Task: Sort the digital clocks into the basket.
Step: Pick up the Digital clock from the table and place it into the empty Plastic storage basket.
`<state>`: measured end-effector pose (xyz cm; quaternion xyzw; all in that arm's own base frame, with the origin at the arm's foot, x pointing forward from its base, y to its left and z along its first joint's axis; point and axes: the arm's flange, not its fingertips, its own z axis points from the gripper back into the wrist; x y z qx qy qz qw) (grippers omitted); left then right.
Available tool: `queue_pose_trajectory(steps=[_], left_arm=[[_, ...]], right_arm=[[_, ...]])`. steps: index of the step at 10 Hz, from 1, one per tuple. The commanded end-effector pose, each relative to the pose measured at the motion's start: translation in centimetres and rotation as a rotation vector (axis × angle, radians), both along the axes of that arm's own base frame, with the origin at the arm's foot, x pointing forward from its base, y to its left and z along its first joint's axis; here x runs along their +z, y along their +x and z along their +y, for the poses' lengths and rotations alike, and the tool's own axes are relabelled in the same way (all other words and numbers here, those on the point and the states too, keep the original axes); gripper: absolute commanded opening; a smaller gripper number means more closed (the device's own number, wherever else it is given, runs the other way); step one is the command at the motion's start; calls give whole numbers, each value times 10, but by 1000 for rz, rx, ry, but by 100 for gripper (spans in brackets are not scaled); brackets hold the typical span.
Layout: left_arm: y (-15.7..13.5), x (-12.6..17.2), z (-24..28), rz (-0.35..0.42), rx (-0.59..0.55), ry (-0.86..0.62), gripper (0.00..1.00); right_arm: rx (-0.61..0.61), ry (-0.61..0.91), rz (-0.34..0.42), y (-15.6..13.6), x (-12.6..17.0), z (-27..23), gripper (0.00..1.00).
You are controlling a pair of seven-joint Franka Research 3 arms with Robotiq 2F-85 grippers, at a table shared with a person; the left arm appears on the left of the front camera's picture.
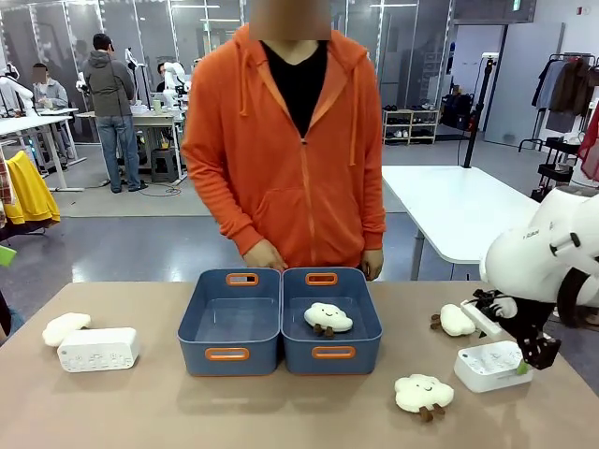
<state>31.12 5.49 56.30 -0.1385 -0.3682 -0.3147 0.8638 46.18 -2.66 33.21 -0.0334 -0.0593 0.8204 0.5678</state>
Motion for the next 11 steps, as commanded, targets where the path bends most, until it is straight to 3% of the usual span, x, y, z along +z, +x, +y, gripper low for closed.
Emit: queue_pose_trajectory(steps=[1,5,6,7,8,10,11], left_arm=[[-1,0,2,-5,-16,9,100],[-1,0,2,-5,-16,9,100],[-1,0,2,-5,-16,9,100],[-1,0,2,-5,-16,9,100],[-1,0,2,-5,-16,9,100],[-1,0,2,-5,-16,9,100],[-1,0,2,-5,-16,9,100]], right_arm=[[-28,13,11,8,-12,0,100],[-64,24,35,15,-31,-3,100],[-70,33,32,15,-32,-4,44],[-75,37,30,15,-30,-6,43],[-75,38,32,14,-30,-6,0],[-81,70,69,11,-14,-13,0],[-81,143,60,1,16,-21,0]])
